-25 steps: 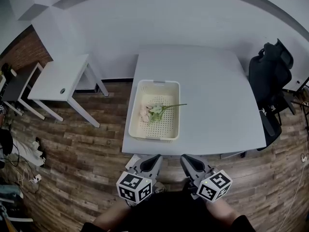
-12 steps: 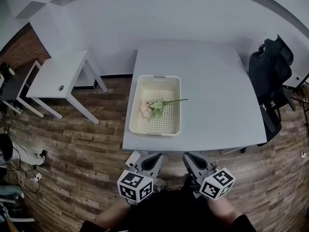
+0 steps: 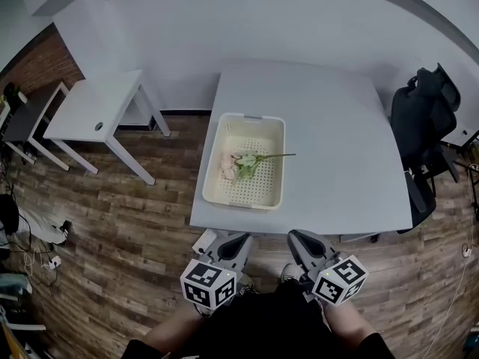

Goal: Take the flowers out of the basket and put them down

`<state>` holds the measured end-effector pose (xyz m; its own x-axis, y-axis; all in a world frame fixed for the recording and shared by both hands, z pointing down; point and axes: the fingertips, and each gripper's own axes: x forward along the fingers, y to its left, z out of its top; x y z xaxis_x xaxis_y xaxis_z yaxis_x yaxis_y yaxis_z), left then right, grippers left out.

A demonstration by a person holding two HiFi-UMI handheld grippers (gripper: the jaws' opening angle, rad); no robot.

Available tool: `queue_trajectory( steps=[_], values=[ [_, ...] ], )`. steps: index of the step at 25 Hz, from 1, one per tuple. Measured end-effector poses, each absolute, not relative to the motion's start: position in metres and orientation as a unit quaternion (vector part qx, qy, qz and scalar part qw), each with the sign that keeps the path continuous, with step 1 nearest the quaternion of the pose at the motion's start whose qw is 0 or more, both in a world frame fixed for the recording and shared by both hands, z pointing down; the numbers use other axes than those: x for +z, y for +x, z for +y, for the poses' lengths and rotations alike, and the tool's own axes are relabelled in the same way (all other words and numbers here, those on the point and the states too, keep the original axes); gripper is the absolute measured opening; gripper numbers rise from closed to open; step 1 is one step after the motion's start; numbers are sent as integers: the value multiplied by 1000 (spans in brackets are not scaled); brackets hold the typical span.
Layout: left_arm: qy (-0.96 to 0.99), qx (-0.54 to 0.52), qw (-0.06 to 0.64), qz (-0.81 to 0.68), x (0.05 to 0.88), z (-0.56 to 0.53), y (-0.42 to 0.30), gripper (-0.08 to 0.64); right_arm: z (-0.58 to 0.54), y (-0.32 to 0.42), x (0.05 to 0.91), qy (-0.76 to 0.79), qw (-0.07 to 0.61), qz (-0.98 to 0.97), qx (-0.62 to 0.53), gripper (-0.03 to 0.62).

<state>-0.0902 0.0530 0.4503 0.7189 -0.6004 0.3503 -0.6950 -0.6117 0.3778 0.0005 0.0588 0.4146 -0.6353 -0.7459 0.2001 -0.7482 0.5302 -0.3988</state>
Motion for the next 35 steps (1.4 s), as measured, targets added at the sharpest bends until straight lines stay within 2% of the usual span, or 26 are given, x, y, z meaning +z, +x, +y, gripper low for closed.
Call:
queue_trajectory(
  steps=[15, 35],
  values=[
    [873, 83, 254, -409, 445, 47, -53, 6, 43, 22, 406, 367, 31, -905, 211, 23],
    [837, 86, 258, -475, 450, 17, 19, 6, 8, 85, 421, 282, 50, -932, 223, 21]
  ],
)
